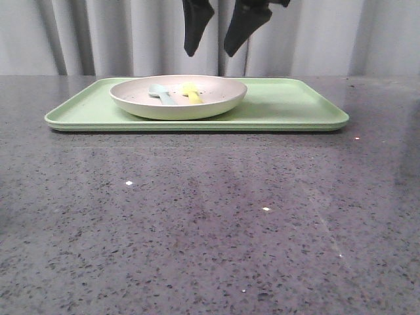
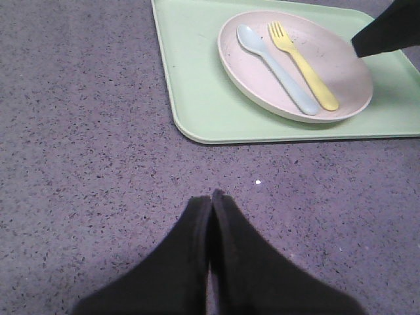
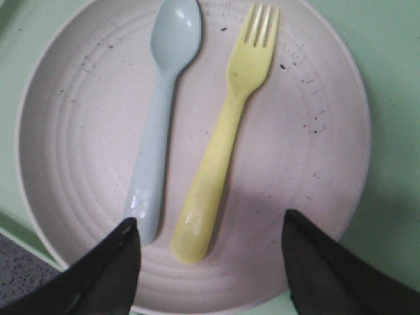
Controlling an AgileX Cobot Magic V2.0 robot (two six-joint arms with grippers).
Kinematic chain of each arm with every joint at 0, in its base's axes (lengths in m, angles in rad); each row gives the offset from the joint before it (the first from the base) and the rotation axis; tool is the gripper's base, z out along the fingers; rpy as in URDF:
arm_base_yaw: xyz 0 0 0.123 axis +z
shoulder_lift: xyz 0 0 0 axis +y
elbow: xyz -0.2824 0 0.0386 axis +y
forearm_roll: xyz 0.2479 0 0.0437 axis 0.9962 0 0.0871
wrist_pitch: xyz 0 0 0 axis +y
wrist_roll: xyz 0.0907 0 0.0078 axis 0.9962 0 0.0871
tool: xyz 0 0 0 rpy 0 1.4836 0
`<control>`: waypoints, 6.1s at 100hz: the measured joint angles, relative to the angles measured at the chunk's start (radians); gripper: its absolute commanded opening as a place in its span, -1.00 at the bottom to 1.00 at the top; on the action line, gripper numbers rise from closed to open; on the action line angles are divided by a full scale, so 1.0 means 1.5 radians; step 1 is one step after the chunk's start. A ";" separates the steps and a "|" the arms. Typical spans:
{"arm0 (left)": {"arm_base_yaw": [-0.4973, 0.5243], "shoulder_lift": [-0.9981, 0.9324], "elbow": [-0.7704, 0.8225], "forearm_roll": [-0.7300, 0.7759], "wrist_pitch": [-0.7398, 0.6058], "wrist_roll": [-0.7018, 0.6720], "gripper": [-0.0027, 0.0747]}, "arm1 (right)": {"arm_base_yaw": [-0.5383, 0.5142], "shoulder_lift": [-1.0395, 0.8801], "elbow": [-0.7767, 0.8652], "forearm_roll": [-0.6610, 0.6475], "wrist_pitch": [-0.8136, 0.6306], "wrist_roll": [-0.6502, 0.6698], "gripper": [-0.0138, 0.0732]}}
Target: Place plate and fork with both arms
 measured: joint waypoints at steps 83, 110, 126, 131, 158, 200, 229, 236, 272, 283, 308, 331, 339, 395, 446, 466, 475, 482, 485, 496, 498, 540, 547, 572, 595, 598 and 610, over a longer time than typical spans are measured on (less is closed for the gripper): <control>0.000 0.000 0.000 0.000 0.000 0.000 -0.98 | 0.000 0.086 -0.019 0.000 0.000 0.032 0.41; 0.000 0.000 0.000 0.000 0.000 0.000 -0.98 | 0.000 0.096 -0.025 0.000 -0.004 0.032 0.22; 0.000 0.000 0.000 0.000 0.000 0.000 -0.98 | 0.000 0.097 -0.025 0.000 -0.004 0.033 -0.25; 0.000 0.000 0.000 0.000 0.000 0.000 -0.98 | 0.000 0.097 -0.025 0.000 -0.004 0.034 -0.40; 0.000 0.000 0.000 0.000 0.000 0.000 -0.98 | 0.000 0.097 -0.025 -0.001 -0.004 0.037 -0.76; 0.000 0.000 0.000 0.000 0.000 0.000 -0.98 | 0.000 0.077 -0.025 -0.001 0.004 0.048 -0.76; 0.000 0.000 0.000 0.000 0.000 0.000 -0.98 | -0.009 0.016 -0.025 0.001 0.025 0.051 -0.76; 0.000 0.000 0.000 0.000 0.000 0.000 -0.98 | -0.021 0.007 -0.025 0.001 0.040 0.053 -0.76; 0.000 0.000 0.000 0.000 0.000 0.000 -0.98 | -0.092 -0.007 -0.025 -0.042 0.114 0.079 -0.76; 0.000 0.000 0.000 0.000 0.000 0.000 -0.98 | -0.111 -0.007 -0.025 -0.047 0.116 0.081 -0.76; 0.000 0.000 0.000 0.000 0.000 0.000 -0.98 | -0.123 0.008 -0.023 -0.051 0.117 0.082 -0.76; 0.000 0.000 0.000 0.000 0.000 0.000 -0.98 | -0.123 0.043 -0.023 -0.047 0.117 0.083 -0.76; 0.000 0.000 0.000 0.000 0.000 0.000 -0.98 | -0.123 0.050 -0.023 -0.047 0.117 0.083 -0.75; 0.000 0.000 0.000 0.000 0.000 0.000 -0.98 | -0.123 0.063 -0.023 -0.046 0.117 0.083 0.03; 0.000 0.000 0.000 0.000 0.000 0.000 -0.98 | -0.123 -0.005 -0.016 -0.044 0.117 0.083 0.03; 0.000 0.000 0.000 0.000 0.000 0.000 -0.98 | -0.123 -0.073 0.027 -0.044 0.117 0.083 0.03; 0.000 0.000 0.000 0.000 0.000 0.000 -0.98 | -0.123 -0.111 0.063 -0.044 0.117 0.083 0.03; 0.000 0.000 0.000 0.000 -0.001 0.000 -0.98 | -0.123 -0.144 0.099 -0.044 0.117 0.083 0.03; 0.000 0.000 0.000 0.000 -0.003 0.000 -0.98 | -0.123 -0.159 0.116 -0.044 0.117 0.083 0.03; 0.000 0.000 0.000 0.000 -0.003 0.000 -0.98 | -0.123 -0.223 0.191 -0.044 0.106 0.083 0.03; 0.000 0.000 0.000 0.000 -0.003 0.000 -0.98 | -0.123 -0.237 0.205 -0.044 0.099 0.083 0.03; 0.000 -0.002 0.000 0.000 -0.017 0.000 -0.98 | -0.123 -0.494 0.437 -0.044 -0.023 0.083 0.03; 0.000 -0.008 0.000 0.000 -0.017 0.000 -0.98 | -0.123 -0.531 0.473 -0.043 -0.040 0.083 0.00; 0.000 -0.040 0.000 0.000 -0.020 0.000 -0.98 | -0.123 -0.663 0.602 -0.043 -0.111 0.083 -0.45; 0.000 -0.072 0.002 0.000 -0.020 0.000 -0.98 | -0.123 -0.776 0.706 -0.043 -0.158 0.083 -0.61; 0.000 -0.075 0.004 0.000 -0.020 0.000 -0.98 | -0.123 -0.792 0.717 -0.043 -0.163 0.083 -0.64; 0.000 -0.096 0.022 0.000 -0.021 0.000 -0.98 | -0.123 -0.843 0.762 -0.043 -0.174 0.083 -0.78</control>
